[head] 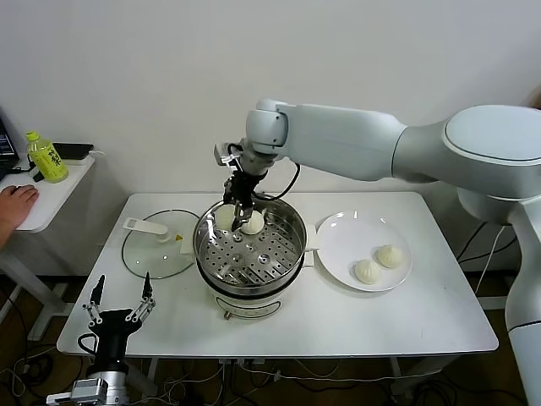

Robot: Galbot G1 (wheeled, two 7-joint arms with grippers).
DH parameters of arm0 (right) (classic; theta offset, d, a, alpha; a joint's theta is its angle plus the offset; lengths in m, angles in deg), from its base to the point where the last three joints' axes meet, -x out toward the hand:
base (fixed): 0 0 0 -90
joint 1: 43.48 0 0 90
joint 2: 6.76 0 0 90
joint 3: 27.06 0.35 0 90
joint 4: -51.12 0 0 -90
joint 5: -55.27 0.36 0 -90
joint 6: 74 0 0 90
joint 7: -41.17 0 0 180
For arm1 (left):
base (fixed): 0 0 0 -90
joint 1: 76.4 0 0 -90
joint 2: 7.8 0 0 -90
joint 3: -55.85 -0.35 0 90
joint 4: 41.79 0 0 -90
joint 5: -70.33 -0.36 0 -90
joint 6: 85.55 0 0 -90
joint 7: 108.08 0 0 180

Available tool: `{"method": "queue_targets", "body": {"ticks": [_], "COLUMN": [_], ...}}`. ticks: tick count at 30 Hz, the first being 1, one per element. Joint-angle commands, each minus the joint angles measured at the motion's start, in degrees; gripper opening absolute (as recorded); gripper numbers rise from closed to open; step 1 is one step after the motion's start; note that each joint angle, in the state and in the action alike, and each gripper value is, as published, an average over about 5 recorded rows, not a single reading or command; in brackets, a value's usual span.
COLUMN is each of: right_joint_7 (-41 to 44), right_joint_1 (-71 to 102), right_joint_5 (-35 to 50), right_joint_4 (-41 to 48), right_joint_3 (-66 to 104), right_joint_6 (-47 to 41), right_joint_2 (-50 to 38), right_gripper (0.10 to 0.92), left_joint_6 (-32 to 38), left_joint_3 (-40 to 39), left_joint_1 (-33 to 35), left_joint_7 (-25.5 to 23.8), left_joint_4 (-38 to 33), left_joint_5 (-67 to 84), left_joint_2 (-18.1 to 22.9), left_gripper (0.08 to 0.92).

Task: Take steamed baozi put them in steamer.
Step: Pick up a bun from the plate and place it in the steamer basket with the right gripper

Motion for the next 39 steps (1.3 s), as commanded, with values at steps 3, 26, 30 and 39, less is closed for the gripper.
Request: {"method": "queue_targets", "body": {"ticks": [3, 26, 30, 39], "right_joint_7": [-0.4, -0.9, -0.9, -1.2], "right_joint_1": [4.8, 7.8, 8.0, 8.1], "right_joint_5": [-2.6, -4.9, -5.3, -5.5], "right_joint_4": [0.8, 4.2, 4.4, 4.2], "right_joint_3": [0.0, 1.7, 1.7, 1.8], "right_joint_6": [-0.4, -0.3, -0.3, -0.1], "right_joint_2": [2.4, 4.4, 4.3, 4.3], "right_gripper": [0.712, 0.712, 0.712, 0.729], "left_joint_6": [0.1, 0.2, 0.1, 0.2], "left_joint_3": [0.1, -0.2, -0.3, -0.3], "left_joint_1": [0.4, 0.6, 0.5, 0.4], "left_joint_7": [0.0, 0.1, 0.1, 0.1], "left_joint_4": [0.0, -0.3, -0.2, -0.1], "left_joint_5": [0.0, 0.0, 0.0, 0.0], "left_joint_2": [-0.1, 0.1, 0.2, 0.1], "left_gripper": [0.823, 0.823, 0.823, 0.823]}}
